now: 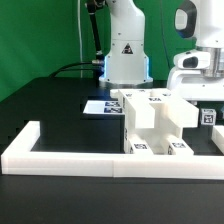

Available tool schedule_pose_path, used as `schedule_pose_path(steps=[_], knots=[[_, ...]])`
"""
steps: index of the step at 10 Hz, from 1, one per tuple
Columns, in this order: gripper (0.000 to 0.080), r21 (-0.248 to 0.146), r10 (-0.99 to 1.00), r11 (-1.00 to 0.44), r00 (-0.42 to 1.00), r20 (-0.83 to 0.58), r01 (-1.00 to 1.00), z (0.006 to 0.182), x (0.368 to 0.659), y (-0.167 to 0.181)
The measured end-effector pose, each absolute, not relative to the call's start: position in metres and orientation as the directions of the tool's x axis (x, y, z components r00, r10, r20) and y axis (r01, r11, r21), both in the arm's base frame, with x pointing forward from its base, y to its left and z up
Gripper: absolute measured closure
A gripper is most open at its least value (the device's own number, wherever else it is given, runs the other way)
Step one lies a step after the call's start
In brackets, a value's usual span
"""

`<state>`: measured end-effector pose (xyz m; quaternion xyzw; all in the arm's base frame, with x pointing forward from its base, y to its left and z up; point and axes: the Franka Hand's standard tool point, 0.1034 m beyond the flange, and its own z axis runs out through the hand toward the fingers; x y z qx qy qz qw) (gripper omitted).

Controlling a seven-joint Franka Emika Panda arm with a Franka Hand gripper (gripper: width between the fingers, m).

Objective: Assemble chair

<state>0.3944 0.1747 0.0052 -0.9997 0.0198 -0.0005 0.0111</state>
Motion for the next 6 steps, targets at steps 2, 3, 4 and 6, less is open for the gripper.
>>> schedule_pose_path(steps=[2,3,4,6], knots=[[0.0522,-0.022,-0.04,-0.999,0.999,0.0,-0.04,0.0051,0.3944,0.1746],[0.0522,-0.022,-0.04,-0.999,0.999,0.0,-0.04,0.0051,0.3944,0.1746],[0.0522,-0.022,-0.04,-0.999,0.999,0.0,-0.04,0.0051,0.3944,0.1746],[0.0522,-0.022,-0.035,-0.999,0.999,-0.003,-0.035,0.0059,0.3944,0.1749]])
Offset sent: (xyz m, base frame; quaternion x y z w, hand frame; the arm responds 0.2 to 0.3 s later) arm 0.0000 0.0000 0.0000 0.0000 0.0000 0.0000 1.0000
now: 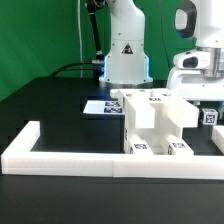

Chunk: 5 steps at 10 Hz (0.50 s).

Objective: Assemble chair

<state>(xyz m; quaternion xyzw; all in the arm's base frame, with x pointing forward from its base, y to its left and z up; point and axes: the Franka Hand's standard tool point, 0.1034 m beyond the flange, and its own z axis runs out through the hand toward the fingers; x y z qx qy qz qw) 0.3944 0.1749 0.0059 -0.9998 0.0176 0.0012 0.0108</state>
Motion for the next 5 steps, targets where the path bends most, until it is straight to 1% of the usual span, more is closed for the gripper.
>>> schedule_pose_path(steps=[1,2,4,5], knots=[[0.0522,-0.025,-0.014,-1.0,1.0,-0.011,-0.015,0.016,0.398,0.176],[0.0522,-0.034,0.021,-0.999,1.0,0.0,0.021,0.033,0.407,0.173],[0.0522,-0.049,0.03,-0.998,0.999,-0.022,0.029,0.069,0.423,0.162],[0.0522,-0.056,0.021,-0.998,0.999,-0.031,0.019,0.083,0.432,0.157]])
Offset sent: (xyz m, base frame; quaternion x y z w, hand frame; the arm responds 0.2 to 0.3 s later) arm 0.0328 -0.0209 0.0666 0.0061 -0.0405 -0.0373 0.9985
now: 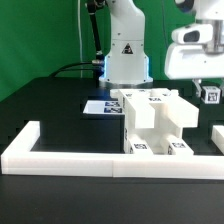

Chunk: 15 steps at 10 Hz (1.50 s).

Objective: Assemble chair

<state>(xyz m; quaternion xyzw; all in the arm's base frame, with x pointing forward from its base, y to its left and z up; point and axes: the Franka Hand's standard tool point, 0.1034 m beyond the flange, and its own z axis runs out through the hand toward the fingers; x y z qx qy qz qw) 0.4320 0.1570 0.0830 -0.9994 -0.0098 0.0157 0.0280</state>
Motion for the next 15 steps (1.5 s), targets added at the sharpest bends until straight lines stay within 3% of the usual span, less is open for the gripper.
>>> schedule_pose_path(steps=[1,5,7,9,12,13,15], knots=[[0.0522,-0.062,0.008,-0.998,1.0,-0.027,0.006,0.091,0.441,0.154],[0.0522,-0.057,0.024,-0.998,0.999,-0.028,0.022,0.086,0.438,0.152],[0.0522,-0.057,0.122,-0.991,0.992,0.007,0.122,0.113,0.469,0.128],[0.0522,-0.053,0.152,-0.987,0.988,-0.002,0.152,0.124,0.489,0.114],[0.0522,-0.049,0.158,-0.986,0.987,-0.002,0.158,0.119,0.485,0.115],[0.0522,-0.027,0.225,-0.974,0.974,0.02,0.225,0.115,0.487,0.112],[0.0522,-0.019,0.33,-0.943,0.943,0.04,0.331,0.131,0.517,0.083]])
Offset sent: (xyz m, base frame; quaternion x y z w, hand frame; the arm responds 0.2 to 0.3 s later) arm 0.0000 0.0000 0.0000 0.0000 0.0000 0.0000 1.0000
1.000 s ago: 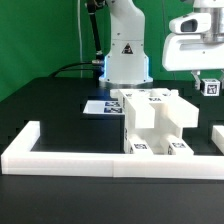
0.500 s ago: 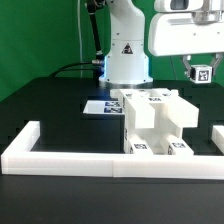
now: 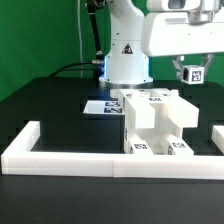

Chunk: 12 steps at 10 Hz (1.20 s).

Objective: Assemble chair

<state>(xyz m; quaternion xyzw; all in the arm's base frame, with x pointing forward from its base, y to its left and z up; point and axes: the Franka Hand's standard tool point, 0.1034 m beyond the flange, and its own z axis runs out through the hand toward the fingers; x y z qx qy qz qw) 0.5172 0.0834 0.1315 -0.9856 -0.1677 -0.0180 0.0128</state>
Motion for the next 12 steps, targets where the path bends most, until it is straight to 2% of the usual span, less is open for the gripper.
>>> schedule_pose_path(steps=[2,6,9,12], knots=[[0.0522,-0.015,0.389,-0.921,0.92,0.039,0.39,0.139,0.539,0.06],[0.0522,-0.015,0.378,-0.925,0.925,0.037,0.379,0.136,0.537,0.063],[0.0522,0.0,0.421,-0.907,0.906,0.05,0.422,0.138,0.564,0.047],[0.0522,0.002,0.418,-0.908,0.907,0.041,0.419,0.129,0.565,0.044]])
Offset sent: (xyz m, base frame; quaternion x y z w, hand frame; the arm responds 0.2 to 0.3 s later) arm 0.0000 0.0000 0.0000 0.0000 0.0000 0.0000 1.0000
